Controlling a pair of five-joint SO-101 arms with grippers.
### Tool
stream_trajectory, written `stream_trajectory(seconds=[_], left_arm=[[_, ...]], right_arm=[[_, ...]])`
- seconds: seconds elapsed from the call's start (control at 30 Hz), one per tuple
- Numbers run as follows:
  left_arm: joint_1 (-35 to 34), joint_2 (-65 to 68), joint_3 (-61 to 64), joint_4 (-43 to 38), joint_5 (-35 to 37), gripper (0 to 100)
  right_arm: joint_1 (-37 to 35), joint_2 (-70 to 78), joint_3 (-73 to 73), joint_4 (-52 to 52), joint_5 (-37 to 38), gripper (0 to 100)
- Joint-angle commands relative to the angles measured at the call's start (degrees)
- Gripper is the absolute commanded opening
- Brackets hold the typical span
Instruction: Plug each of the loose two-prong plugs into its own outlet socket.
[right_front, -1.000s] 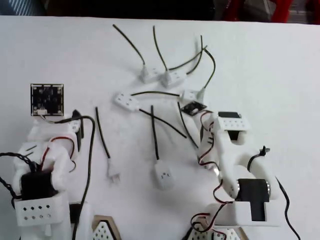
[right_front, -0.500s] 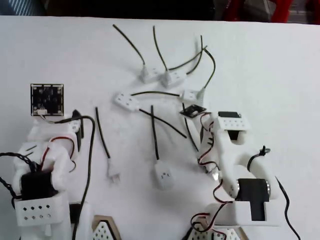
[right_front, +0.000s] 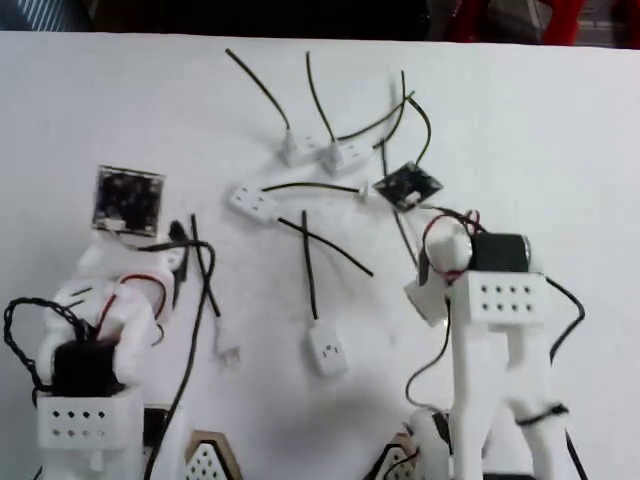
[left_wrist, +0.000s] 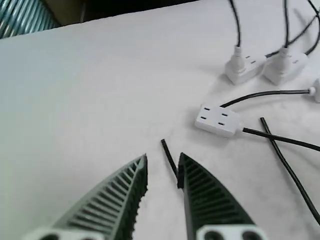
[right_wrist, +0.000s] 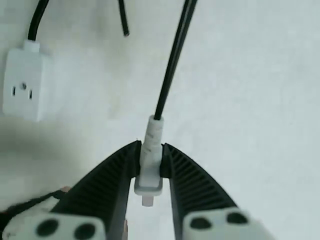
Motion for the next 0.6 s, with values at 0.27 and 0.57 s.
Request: stream_trajectory(seconds=[0.27,0.57], left_arm=[[12.62,22.73,-19.69,12.22,-2.46,22],[21.76,50.95,-40.09,26.46,4.04,22]], right_arm=[[0.75,-5.49,12.92,-28.53,-27.25,1.7],[5.85,-5.41,21.19,-44.26,-42.99,1.7]])
